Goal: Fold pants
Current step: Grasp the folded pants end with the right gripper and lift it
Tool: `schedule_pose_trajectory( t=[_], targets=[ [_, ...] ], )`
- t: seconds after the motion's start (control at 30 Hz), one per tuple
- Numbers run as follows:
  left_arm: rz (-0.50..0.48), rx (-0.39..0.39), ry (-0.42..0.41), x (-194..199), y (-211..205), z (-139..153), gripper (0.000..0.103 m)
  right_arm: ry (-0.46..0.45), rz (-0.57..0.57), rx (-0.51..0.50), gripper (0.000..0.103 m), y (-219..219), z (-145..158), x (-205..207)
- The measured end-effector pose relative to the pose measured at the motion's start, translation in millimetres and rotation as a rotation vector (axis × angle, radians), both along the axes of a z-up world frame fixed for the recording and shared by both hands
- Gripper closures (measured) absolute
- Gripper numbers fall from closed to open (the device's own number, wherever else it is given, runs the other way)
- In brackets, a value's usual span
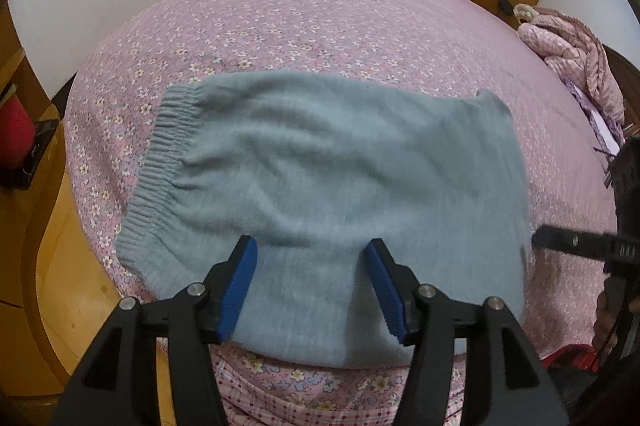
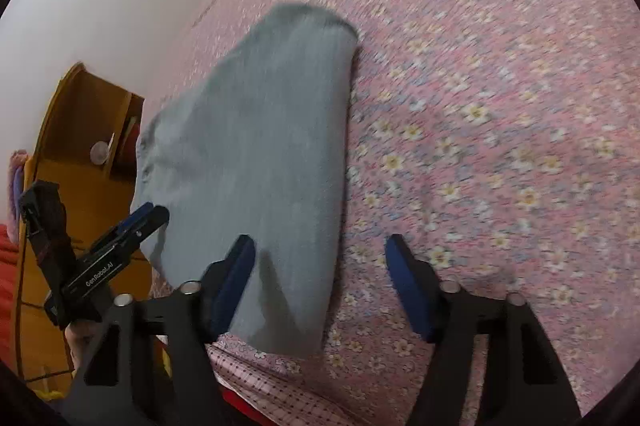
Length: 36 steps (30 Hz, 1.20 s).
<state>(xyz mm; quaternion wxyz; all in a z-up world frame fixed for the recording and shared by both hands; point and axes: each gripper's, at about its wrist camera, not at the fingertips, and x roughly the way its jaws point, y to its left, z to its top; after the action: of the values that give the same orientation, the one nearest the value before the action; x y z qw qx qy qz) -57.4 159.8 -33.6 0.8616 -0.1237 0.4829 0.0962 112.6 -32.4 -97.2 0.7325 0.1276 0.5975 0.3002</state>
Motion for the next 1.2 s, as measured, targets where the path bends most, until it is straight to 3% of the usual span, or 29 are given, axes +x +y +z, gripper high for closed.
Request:
schedule_pose_trajectory(
  t=[0.13,0.43,0.63,0.7,0.77,0.87,1.2],
  targets=[
    [-0.003,0.008,0.001,-1,-1,0,0.042,0.009,0.034,0.035,0.058,7,-3,0],
    [-0.006,0.021,0.001,0,-4,-2,0.04,0.006,0.035,0.081,0.058,19,-10,4],
    [-0.006,0.028,0.001,0,-6,-2,0.04,-0.021,0.055,0.056,0.059,27,-7,-1],
    [-0.006,0.025,0.001,0,-5,-2,0.04,-0.026,0.057,0.053,0.066,31,-8,0],
    [-0.005,0.023,0.001,0,-5,-2,0.04,-0.034,0.053,0.069,0.081,32,-6,0],
    [-0.004,0.025,0.0,0,-6,-2,0.04,-0.077,0.051,0.104,0.087,29,5,-2],
    [-0.01,-0.012,-0.062,-8,-6,11,0.04,-0.27,0.14,0.14,0.088,42,63,-16]
  ],
)
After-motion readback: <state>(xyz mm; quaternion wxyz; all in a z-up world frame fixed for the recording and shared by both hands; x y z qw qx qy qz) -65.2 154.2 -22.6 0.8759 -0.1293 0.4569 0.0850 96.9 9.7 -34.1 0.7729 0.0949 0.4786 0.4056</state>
